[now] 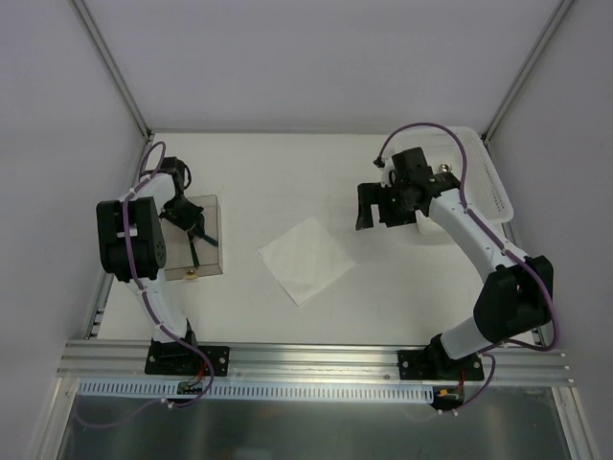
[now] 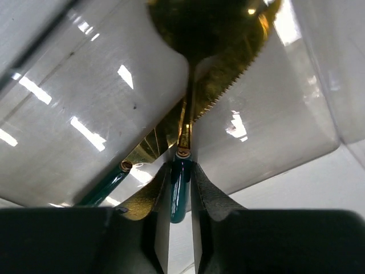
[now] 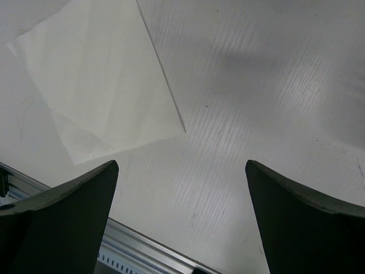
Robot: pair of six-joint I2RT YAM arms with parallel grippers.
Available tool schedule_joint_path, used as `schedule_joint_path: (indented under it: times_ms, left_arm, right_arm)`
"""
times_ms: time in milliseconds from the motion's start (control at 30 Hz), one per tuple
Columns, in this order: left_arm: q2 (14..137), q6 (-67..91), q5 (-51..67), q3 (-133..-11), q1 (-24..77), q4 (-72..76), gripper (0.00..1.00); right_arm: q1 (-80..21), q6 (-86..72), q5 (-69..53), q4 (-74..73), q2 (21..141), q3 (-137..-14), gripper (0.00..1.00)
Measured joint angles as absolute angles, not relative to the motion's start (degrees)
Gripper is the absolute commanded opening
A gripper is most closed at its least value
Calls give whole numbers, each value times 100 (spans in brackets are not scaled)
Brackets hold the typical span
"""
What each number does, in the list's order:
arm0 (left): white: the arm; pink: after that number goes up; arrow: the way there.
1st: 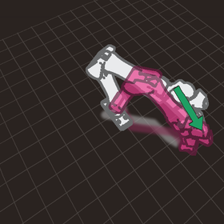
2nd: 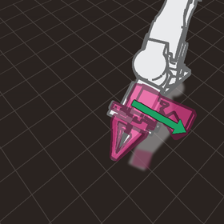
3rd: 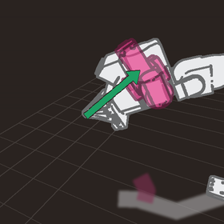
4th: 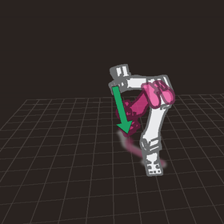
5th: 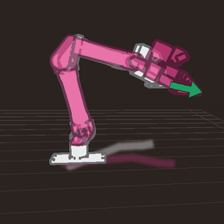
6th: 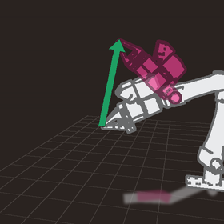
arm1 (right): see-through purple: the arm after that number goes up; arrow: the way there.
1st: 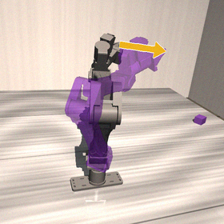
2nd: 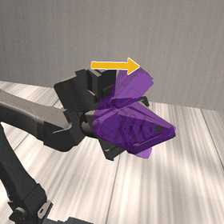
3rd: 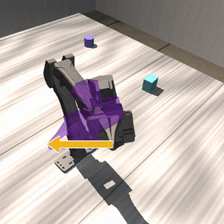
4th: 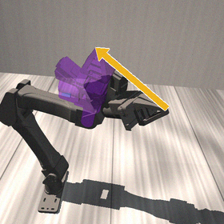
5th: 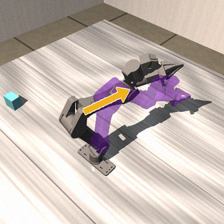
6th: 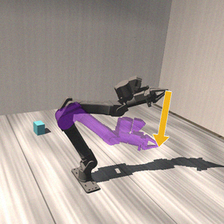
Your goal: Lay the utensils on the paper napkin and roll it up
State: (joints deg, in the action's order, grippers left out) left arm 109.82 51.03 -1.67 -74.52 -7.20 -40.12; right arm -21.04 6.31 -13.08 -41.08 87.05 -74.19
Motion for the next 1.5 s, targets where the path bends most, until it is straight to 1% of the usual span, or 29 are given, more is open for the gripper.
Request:
schedule_joint_path:
  times_ms: [33, 67, 200, 267, 400, 533, 600, 733, 867, 1033, 1300, 1500]
  left_arm:
    - [10971, 5085, -154, -7452, -720, -3994, 6]
    - [10949, 5083, -150, -7452, -720, -3983, 0]
    - [10685, 4993, -137, -7452, -720, -3999, 0]
    - [10339, 4873, -150, -7478, -720, -4032, 0]
    - [9644, 4491, -183, -7854, -718, -4182, 0]
    - [9056, 3715, -158, -8302, -609, -4204, 0]
    - [8864, 3249, -119, -8442, -355, -4250, 0]
    - [8750, 2287, 421, -8674, 685, -4237, 0]
    - [8866, 1723, 823, -8687, 1752, -4278, 0]
    - [9406, 1625, 860, -8687, 2578, -4294, 0]
    - [10822, 2139, 847, -8696, 3514, -4292, 0]
    - [11373, 2685, 847, -8844, 3924, -4316, 0]
  right_arm:
    - [-2088, 644, -1337, -4112, 8705, -7419, 99]
    - [-2078, 657, -1352, -4121, 8705, -7419, 99]
    - [-2036, 716, -1433, -4176, 8705, -7424, 99]
    - [-2018, 751, -1463, -4204, 8705, -7426, 99]
    - [-1964, 829, -1568, -4248, 8705, -7426, 99]
    - [-1894, 954, -1678, -4316, 8702, -7426, 99]
    - [-1850, 1039, -1730, -4366, 8702, -7426, 100]
    - [-1623, 1275, -1933, -4491, 8702, -7424, 99]
    - [-1155, 1507, -2285, -4727, 8702, -7422, 99]
    - [-224, 1743, -2703, -5022, 8705, -7417, 99]
    - [504, 1872, -3208, -5207, 8702, -7277, 99]
    - [676, 1872, -3393, -5295, 8702, -7218, 99]
